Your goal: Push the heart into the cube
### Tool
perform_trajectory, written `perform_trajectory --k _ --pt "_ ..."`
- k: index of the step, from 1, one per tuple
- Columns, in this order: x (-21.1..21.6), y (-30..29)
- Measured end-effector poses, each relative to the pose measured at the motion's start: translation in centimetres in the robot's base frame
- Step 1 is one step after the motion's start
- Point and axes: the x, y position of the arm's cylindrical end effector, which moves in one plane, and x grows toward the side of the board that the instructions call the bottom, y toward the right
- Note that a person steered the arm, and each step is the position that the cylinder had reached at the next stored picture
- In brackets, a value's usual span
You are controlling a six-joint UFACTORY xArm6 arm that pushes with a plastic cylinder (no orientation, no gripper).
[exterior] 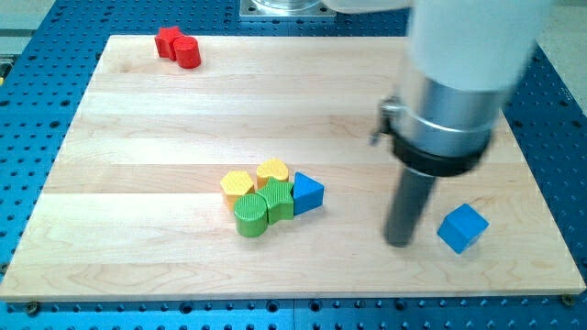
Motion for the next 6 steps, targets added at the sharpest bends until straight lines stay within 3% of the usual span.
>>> perform_trajectory --k 1,3,4,5,6 --pt "-0.2 1.0" --pt "4.0 -25.2" --pt "-2.8 -32.7" --pt "-9.3 -27.7" --pt "-11.4 -20.7"
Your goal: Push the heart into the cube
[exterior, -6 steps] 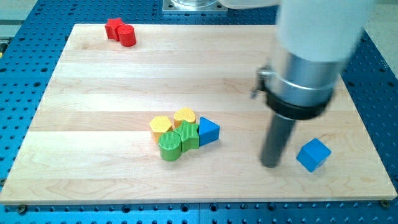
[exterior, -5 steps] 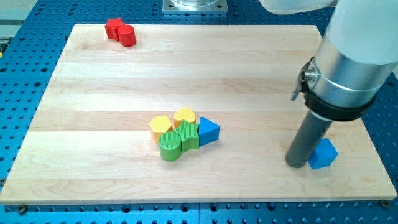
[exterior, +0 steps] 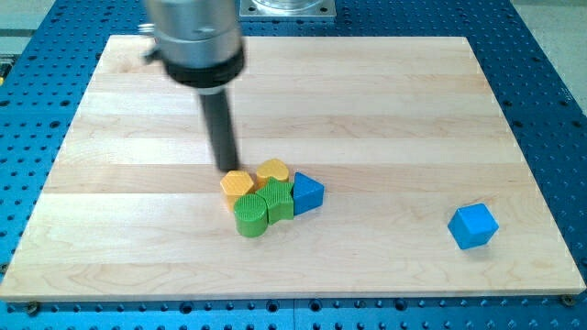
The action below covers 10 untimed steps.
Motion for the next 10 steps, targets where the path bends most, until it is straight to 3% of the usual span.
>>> perform_trajectory --k 1,2,3,4,5,6,7,8,9,10 --pt "0.4 -0.7" --pt "1.5 9.9" --pt "2.3 13.4" --pt "-1.3 4.8" --pt "3.3 1.2" --pt "5.2 13.2" --pt "5.6 18.5" --pt "4.9 10.5" --pt "10.6 10.7" --pt "10.8 15.8"
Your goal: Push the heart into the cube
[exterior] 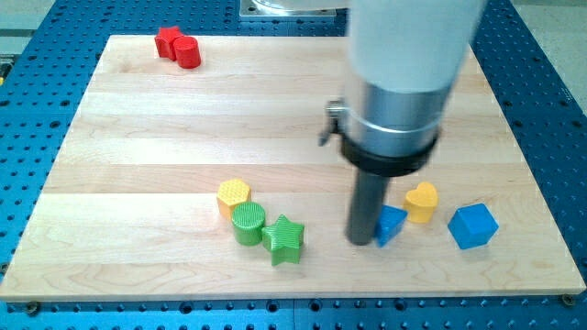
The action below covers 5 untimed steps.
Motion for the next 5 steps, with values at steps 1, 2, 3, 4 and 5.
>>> perform_trajectory --k 1,2,3,4,5 --pt "0.6 0.4" --pt "-3.5 -5.2" --pt "-5.8 0.0" --pt "-5.4 4.1" --pt "-4.3 6.1"
